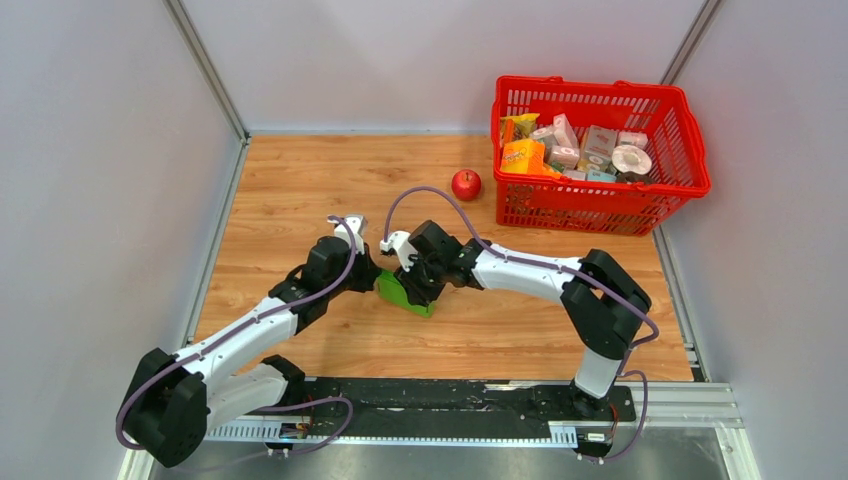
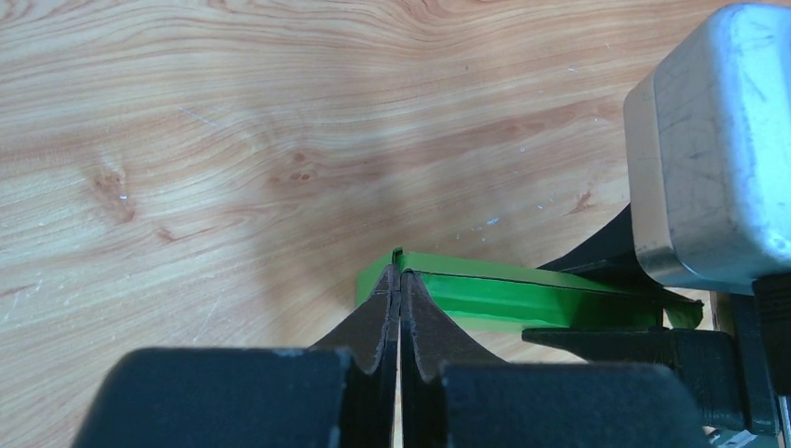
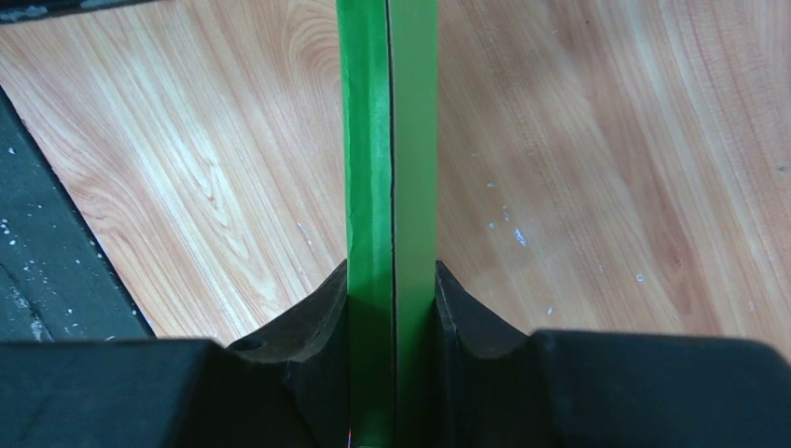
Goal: Fold the paper box
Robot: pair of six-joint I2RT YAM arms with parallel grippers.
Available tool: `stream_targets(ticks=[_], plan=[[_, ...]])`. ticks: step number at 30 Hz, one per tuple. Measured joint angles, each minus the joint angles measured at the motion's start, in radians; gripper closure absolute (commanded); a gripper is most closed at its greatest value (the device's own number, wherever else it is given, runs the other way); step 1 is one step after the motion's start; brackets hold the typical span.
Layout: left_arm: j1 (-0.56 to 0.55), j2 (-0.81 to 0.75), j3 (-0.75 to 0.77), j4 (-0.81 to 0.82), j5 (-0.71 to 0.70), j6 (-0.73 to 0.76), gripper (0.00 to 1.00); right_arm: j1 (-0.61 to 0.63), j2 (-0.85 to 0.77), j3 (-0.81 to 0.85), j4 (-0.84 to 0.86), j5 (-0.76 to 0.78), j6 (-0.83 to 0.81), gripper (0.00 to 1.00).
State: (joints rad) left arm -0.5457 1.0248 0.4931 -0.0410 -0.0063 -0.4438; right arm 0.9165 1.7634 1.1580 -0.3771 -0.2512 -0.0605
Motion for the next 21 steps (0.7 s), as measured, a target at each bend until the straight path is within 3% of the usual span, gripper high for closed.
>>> stream_targets(ticks=[11,21], plan=[[-0.006,0.0,-0.001,0.011,0.005,0.042,1.0,0.013,-0.02,-0.049,0.061,0.061,-0.061,0.84],[-0.006,0.022,-0.058,0.167,0.002,0.094,1.0,0.011,-0.025,-0.08,0.121,0.095,-0.072,0.79]])
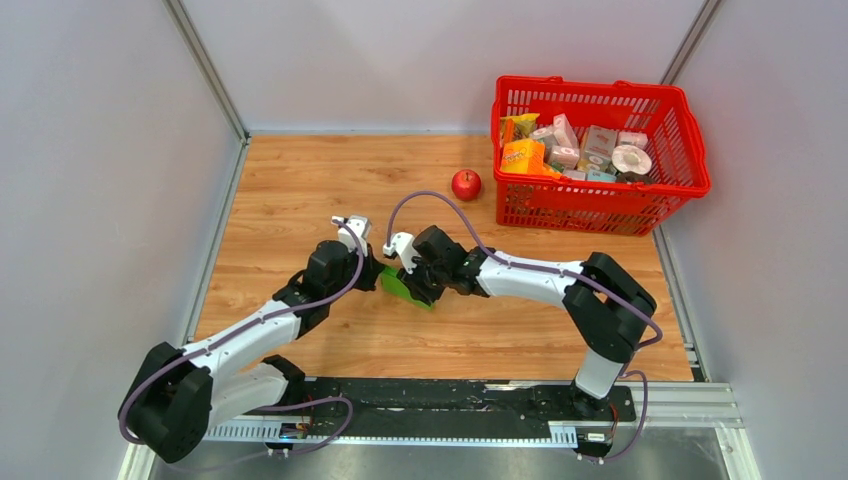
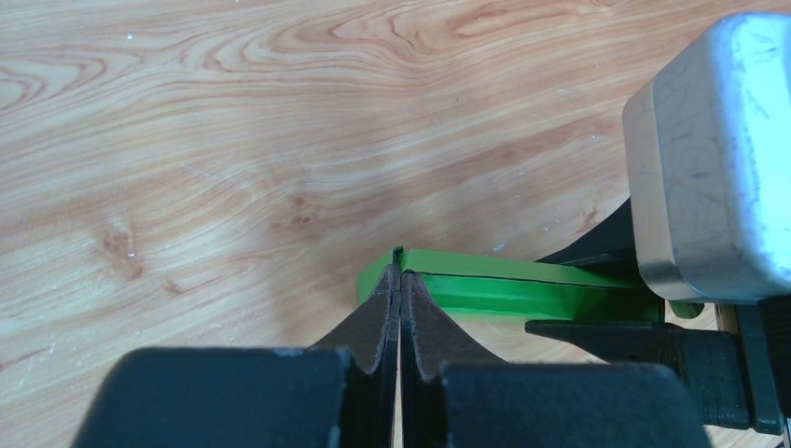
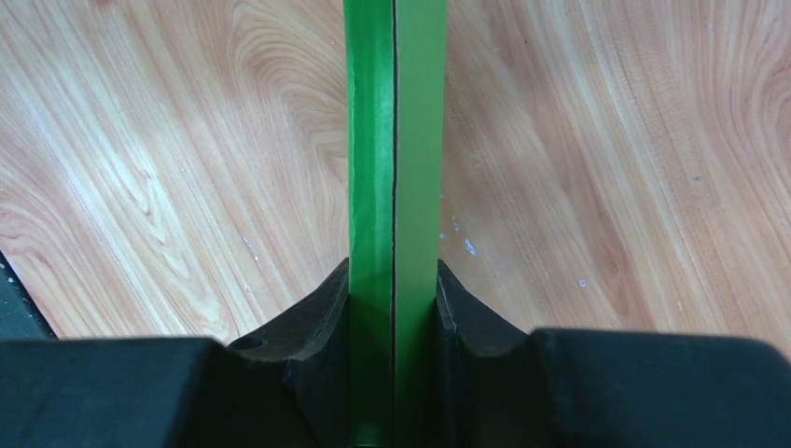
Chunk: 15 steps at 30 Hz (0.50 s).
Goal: Fold the paper box
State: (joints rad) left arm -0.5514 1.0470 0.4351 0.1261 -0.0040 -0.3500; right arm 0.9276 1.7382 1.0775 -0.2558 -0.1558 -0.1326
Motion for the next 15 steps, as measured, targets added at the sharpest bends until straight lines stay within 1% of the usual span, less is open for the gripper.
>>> stream_targets(ticks=[6,7,8,9,10,14,15], plan=[[-0.013,0.008,-0.011,0.035,-0.003,-0.013,1.0,-0.003,-0.029,-0.043,0.036,0.006,0.014,0.68],[-0.014,0.011,-0.011,0.037,-0.003,-0.018,1.0,-0.005,-0.031,-0.045,0.036,0.004,0.023,0.65],[-0.014,0.013,-0.011,0.04,-0.005,-0.023,1.0,-0.008,-0.035,-0.045,0.035,0.0,0.037,0.59],[-0.014,0.015,-0.011,0.042,-0.012,-0.026,1.0,-0.01,-0.042,-0.045,0.033,-0.002,0.055,0.55],[-0.014,0.016,-0.011,0.042,-0.02,-0.029,1.0,-0.014,-0.053,-0.045,0.029,-0.003,0.079,0.54],[0.003,0.034,-0.011,0.034,-0.1,-0.029,1.0,-0.035,-0.108,-0.034,-0.072,-0.002,0.18,0.42],[0.008,0.04,-0.011,0.029,-0.121,-0.029,1.0,-0.038,-0.117,-0.027,-0.1,0.001,0.203,0.4]])
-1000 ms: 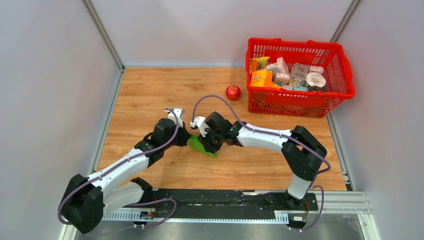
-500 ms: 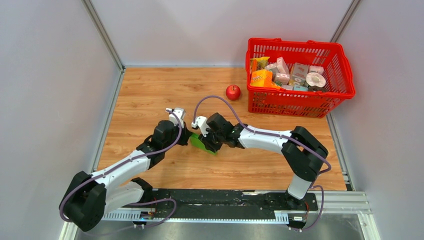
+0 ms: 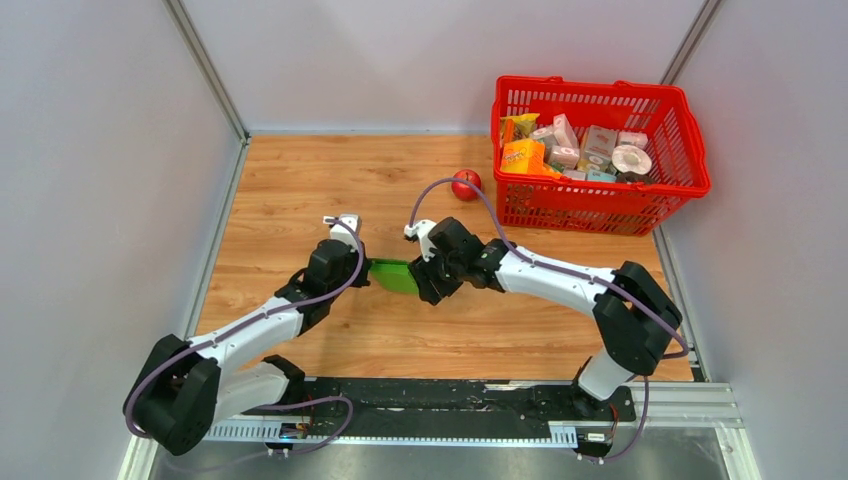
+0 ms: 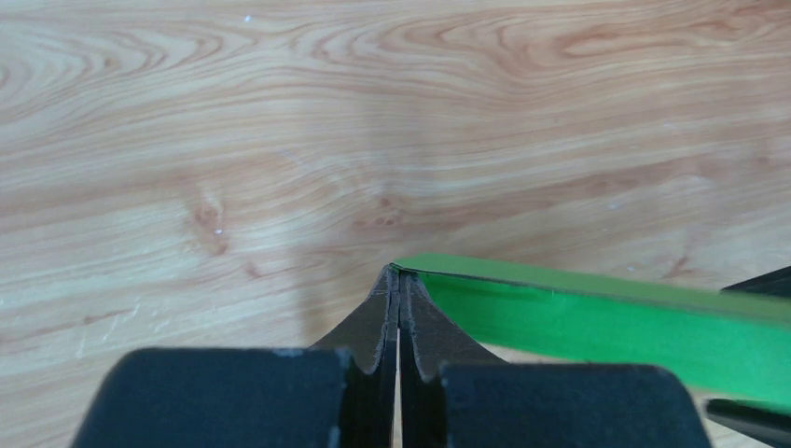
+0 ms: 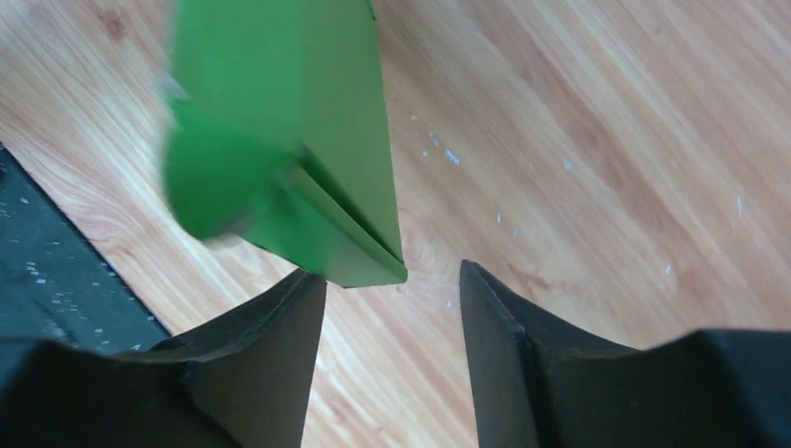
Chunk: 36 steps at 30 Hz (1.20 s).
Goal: Fold the paper box
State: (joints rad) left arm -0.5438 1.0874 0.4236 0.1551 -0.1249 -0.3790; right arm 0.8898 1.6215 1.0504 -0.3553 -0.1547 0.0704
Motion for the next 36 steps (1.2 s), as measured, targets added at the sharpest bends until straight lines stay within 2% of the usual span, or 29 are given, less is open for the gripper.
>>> stream_targets(ticks=[7,17,20,21,24,26,29,36], plan=[[-0.005,0.013,0.0,-0.058,-0.042,0.0,1.0,-0.013,-0.068,0.036,-0.145,0.024,0.154,0.36],[-0.049,0.013,0.013,-0.144,-0.042,-0.001,0.98,-0.095,-0.225,-0.069,-0.085,0.005,0.246,0.27],[-0.052,0.013,0.037,-0.183,-0.03,-0.007,0.76,-0.122,-0.243,-0.084,-0.051,-0.002,0.263,0.27],[-0.052,0.011,0.052,-0.204,-0.021,-0.018,0.62,-0.132,-0.24,-0.084,-0.038,-0.013,0.266,0.27],[-0.052,-0.015,0.085,-0.249,-0.003,-0.043,0.53,-0.153,-0.206,-0.077,-0.017,-0.035,0.273,0.27],[-0.048,-0.043,0.108,-0.282,0.012,-0.063,0.51,-0.161,-0.149,-0.052,-0.013,-0.043,0.28,0.28],[0.0,-0.08,0.142,-0.32,0.08,-0.09,0.32,-0.163,-0.066,-0.013,0.001,-0.066,0.3,0.29],[0.177,-0.139,0.156,-0.369,0.196,-0.106,0.3,-0.184,0.047,0.035,0.076,-0.141,0.392,0.31]])
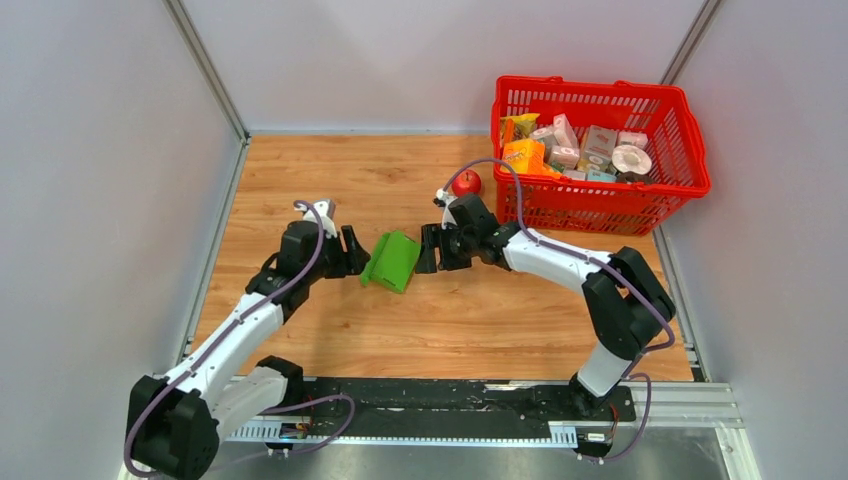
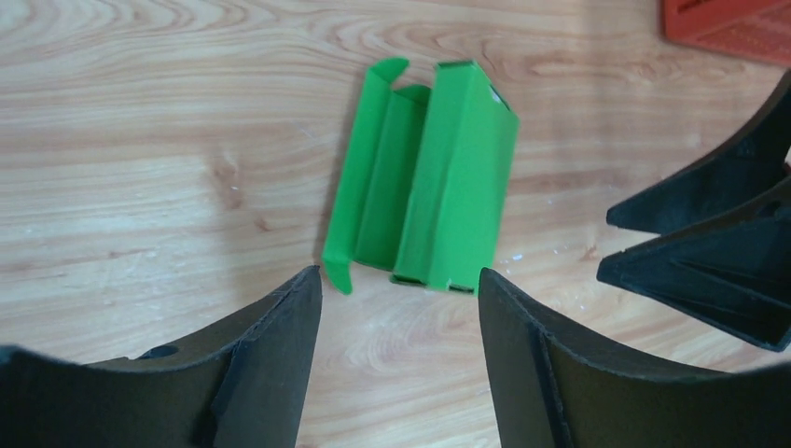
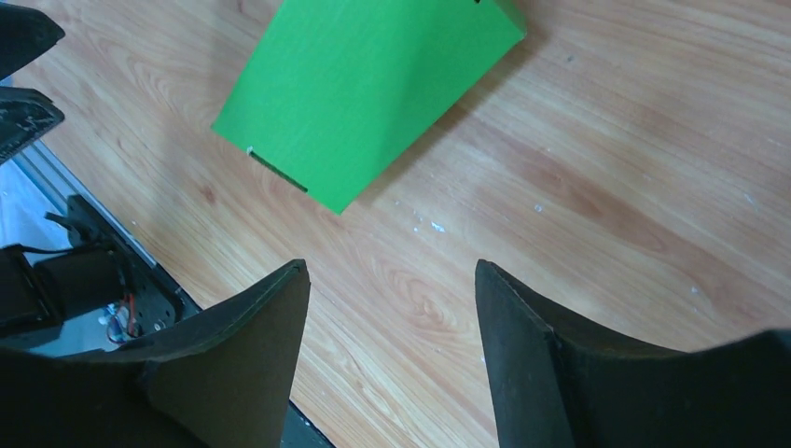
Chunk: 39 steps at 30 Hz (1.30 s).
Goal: Fold the paper box
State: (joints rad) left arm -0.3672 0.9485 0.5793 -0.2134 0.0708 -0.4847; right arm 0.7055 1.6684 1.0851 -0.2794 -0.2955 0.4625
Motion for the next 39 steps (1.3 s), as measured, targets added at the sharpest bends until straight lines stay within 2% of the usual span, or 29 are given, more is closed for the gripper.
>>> stream_targets(ticks=[3,5,9,10,13,14,19,21,31,39], plan=[[0.078,0.067,0.039,0.004,0.06,-0.008,0.39,-0.014,0.035,0.018,0.026,-0.022,0.042,0.35],[0.118,0.146,0.072,0.032,0.118,-0.023,0.42,-0.015,0.06,0.038,0.047,-0.029,0.073,0.43],[0.153,0.229,0.075,0.074,0.159,-0.054,0.42,0.0,0.143,0.111,0.129,-0.057,0.141,0.56],[0.158,0.229,0.068,0.08,0.161,-0.063,0.42,0.006,0.165,0.132,0.139,-0.061,0.15,0.64],[0.176,0.23,0.066,0.093,0.165,-0.079,0.4,0.023,0.264,0.219,0.195,-0.086,0.178,0.7],[0.185,0.232,0.066,0.099,0.165,-0.083,0.37,0.027,0.287,0.233,0.207,-0.092,0.183,0.7],[0.208,0.298,0.069,0.129,0.175,-0.092,0.35,0.041,0.371,0.254,0.23,-0.108,0.193,0.71],[0.215,0.363,0.076,0.138,0.203,-0.093,0.29,0.043,0.399,0.264,0.234,-0.108,0.196,0.71],[0.221,0.585,0.131,0.167,0.336,-0.079,0.28,0.038,0.434,0.295,0.256,-0.123,0.196,0.68],[0.211,0.656,0.183,0.135,0.356,-0.029,0.48,0.026,0.433,0.282,0.28,-0.156,0.196,0.63]])
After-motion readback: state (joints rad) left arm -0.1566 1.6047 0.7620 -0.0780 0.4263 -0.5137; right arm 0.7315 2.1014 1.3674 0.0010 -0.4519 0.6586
